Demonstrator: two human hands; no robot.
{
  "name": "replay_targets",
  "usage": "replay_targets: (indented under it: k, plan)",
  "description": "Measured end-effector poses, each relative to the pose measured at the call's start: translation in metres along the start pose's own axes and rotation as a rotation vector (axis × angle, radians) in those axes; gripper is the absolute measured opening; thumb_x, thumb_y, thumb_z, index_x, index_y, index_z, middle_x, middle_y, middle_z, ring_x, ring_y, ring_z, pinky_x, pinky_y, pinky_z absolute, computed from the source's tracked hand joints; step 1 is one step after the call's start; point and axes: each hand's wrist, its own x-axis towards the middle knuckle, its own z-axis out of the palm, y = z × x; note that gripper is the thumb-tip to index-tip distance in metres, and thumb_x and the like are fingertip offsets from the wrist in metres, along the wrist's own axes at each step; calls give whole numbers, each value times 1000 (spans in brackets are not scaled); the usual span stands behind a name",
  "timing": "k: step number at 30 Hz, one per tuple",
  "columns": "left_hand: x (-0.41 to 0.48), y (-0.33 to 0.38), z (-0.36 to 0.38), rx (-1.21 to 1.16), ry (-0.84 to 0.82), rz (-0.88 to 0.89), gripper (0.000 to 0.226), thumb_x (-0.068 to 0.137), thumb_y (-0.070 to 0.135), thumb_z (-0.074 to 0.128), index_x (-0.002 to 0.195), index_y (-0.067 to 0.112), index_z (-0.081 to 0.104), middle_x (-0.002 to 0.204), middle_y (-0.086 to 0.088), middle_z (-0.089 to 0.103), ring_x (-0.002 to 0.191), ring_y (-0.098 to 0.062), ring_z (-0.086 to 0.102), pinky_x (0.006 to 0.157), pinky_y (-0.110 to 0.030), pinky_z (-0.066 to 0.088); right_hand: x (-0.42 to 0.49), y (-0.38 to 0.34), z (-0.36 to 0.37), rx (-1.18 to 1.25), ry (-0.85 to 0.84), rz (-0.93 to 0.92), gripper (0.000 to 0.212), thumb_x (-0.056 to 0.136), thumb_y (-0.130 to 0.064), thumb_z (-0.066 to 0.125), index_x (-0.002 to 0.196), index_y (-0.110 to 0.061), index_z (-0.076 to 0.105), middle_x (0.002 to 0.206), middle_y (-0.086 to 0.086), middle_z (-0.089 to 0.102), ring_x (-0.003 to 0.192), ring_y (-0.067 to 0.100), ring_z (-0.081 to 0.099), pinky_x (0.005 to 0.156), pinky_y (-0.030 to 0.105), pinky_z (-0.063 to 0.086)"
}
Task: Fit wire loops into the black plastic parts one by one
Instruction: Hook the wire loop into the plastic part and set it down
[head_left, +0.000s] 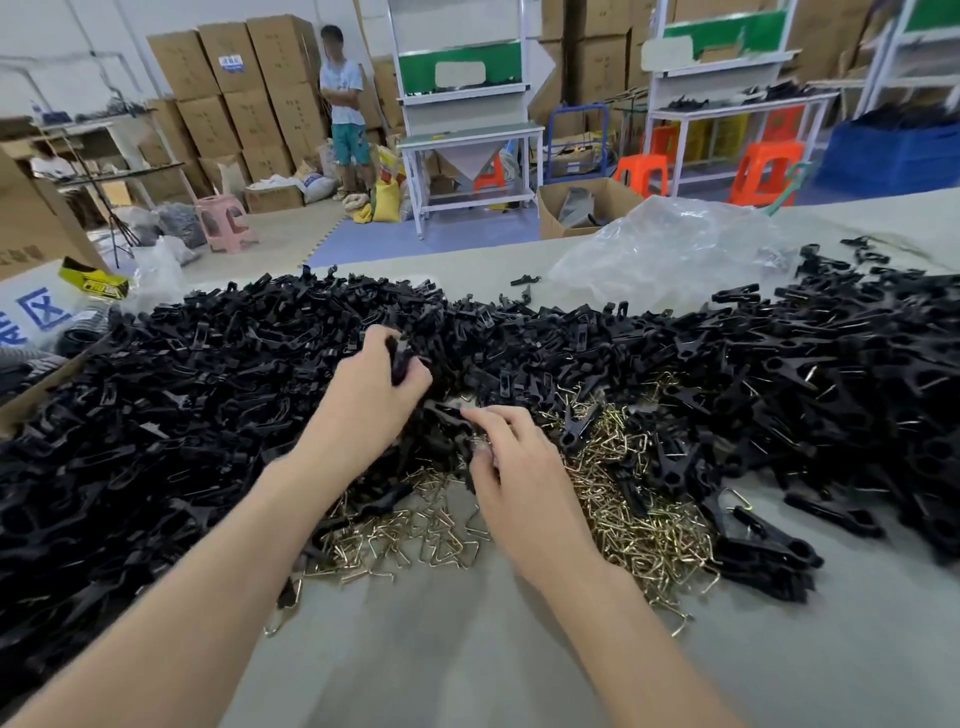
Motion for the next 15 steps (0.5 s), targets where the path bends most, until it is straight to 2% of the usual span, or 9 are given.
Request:
replay_targets:
  k: [1,3,5,7,10,12,15]
  plan:
    - [-15,3,1,-54,18,-8,22,95,33,58,112,27,45,73,12,61,57,3,60,47,-12,39,0,-1,-1,81,-3,-11,40,107,-22,42,147,-26,47,138,-10,48,111,7,55,98,24,44]
    - [-50,7,13,-83,1,22,25,94,27,61,113,30,45,80,15,62,63,4,61,55,-11,42,-1,-4,-2,233,-39,-14,44,108,-32,38,151,-32,39,141,-17,45,119,-3,51,99,14,40]
    - [-81,6,28,-64,-46,55,32,93,15,60,119,26,44,97,9,60,77,-5,61,66,-24,46,-3,-6,0,309,-120,-8,47,105,-44,37,151,-36,38,144,-21,44,130,-8,44,108,13,34]
    - [-95,1,41,-45,-66,54,38,89,2,54,119,22,42,104,4,55,82,-15,61,65,-30,47,-5,-6,1,324,-197,-11,48,102,-52,40,148,-38,44,143,-23,46,132,-9,42,112,16,33]
    - [-98,-5,46,-34,-52,58,35,90,4,58,120,18,46,112,2,53,90,-19,61,75,-38,52,-7,-3,1,382,-195,26,40,102,-47,51,140,-36,54,136,-24,51,129,-4,48,111,27,42]
    - [-99,-9,46,-73,-45,75,36,91,9,62,123,21,48,116,6,54,96,-14,60,80,-35,52,-5,-4,1,412,-186,52,35,100,-42,58,135,-36,59,131,-25,54,125,-4,52,106,29,47]
    - [-98,-16,46,-151,-36,81,36,92,10,62,123,26,53,118,13,56,100,-4,58,84,-24,49,-2,-4,2,462,-196,93,30,98,-33,65,128,-37,64,125,-26,56,118,-6,56,97,21,51]
